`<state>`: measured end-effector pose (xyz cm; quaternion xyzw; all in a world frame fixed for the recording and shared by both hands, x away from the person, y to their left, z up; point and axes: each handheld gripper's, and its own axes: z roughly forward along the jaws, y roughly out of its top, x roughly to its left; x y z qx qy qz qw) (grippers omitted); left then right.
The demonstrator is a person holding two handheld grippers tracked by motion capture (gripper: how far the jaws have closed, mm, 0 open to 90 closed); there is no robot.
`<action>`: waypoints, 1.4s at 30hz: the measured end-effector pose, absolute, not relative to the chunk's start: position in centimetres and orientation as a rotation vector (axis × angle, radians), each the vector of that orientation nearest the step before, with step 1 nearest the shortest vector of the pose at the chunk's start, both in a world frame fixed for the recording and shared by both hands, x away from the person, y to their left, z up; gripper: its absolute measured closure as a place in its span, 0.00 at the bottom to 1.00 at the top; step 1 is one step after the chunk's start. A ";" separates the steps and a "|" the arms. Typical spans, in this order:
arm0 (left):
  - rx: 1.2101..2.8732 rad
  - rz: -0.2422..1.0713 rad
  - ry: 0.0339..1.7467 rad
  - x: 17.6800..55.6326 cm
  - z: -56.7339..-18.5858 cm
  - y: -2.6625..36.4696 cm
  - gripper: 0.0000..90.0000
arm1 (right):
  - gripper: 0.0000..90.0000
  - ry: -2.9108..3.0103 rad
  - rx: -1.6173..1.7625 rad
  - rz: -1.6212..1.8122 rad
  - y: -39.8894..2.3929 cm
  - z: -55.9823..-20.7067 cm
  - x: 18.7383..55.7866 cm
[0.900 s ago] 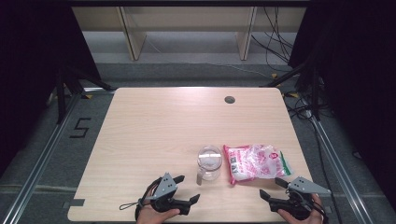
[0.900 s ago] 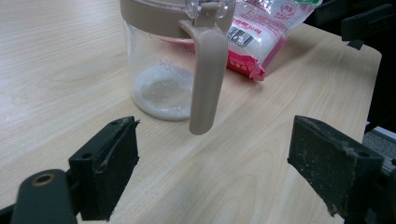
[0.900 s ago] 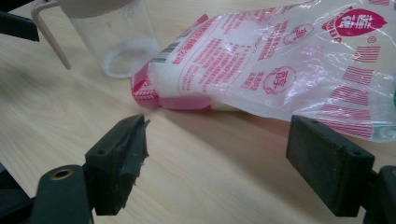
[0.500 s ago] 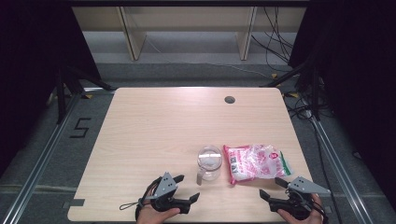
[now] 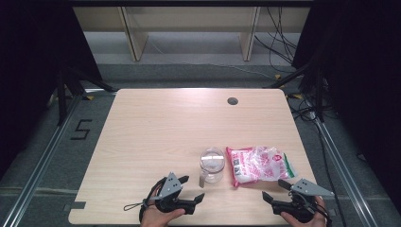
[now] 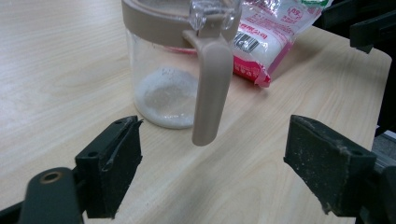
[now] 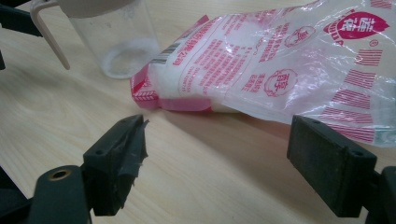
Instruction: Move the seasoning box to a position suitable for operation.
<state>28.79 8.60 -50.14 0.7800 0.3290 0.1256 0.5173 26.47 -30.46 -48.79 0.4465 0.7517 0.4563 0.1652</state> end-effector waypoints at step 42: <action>1.888 0.466 0.760 32.3 -49.9 8.0 0.80 | 0.23 2.159 1.245 1.295 -30.3 -48.9 26.7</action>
